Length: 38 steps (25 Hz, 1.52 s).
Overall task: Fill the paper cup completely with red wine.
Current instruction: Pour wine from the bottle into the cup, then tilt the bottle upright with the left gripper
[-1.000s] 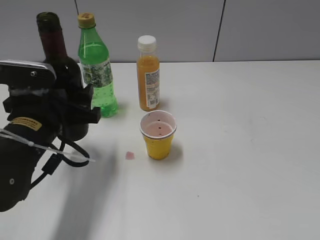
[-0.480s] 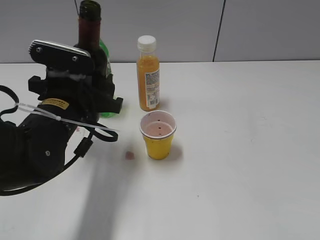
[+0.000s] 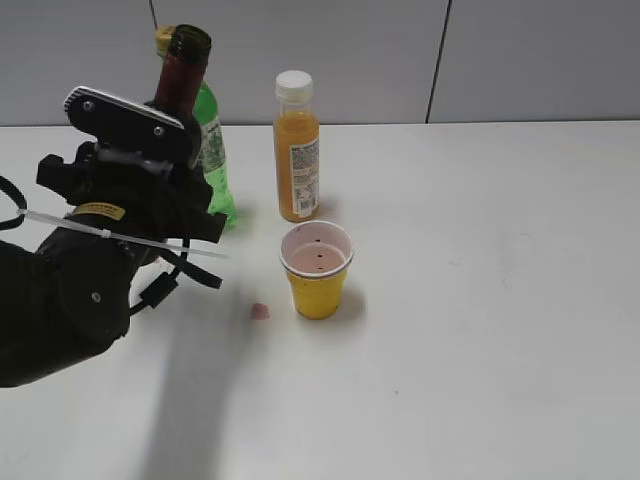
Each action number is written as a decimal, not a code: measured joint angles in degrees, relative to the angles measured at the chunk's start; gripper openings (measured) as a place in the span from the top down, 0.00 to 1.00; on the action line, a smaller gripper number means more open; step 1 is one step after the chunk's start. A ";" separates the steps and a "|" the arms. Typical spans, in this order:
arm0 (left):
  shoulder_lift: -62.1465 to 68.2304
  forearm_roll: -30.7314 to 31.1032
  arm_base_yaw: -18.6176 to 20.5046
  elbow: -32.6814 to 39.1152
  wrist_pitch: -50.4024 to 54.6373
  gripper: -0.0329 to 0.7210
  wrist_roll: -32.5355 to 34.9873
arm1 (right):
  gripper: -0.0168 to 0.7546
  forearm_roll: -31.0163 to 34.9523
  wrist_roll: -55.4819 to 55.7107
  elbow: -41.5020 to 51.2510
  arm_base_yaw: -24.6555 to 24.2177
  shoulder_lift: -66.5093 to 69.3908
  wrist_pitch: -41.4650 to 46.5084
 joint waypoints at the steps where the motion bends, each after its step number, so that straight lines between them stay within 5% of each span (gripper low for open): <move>1: 0.04 -0.48 0.00 0.00 0.06 0.22 0.86 | 0.31 0.00 0.00 0.00 0.00 0.00 0.00; 38: 5.29 -0.55 -2.37 1.91 -7.93 0.22 36.54 | 0.31 0.00 0.06 0.00 0.00 0.00 0.00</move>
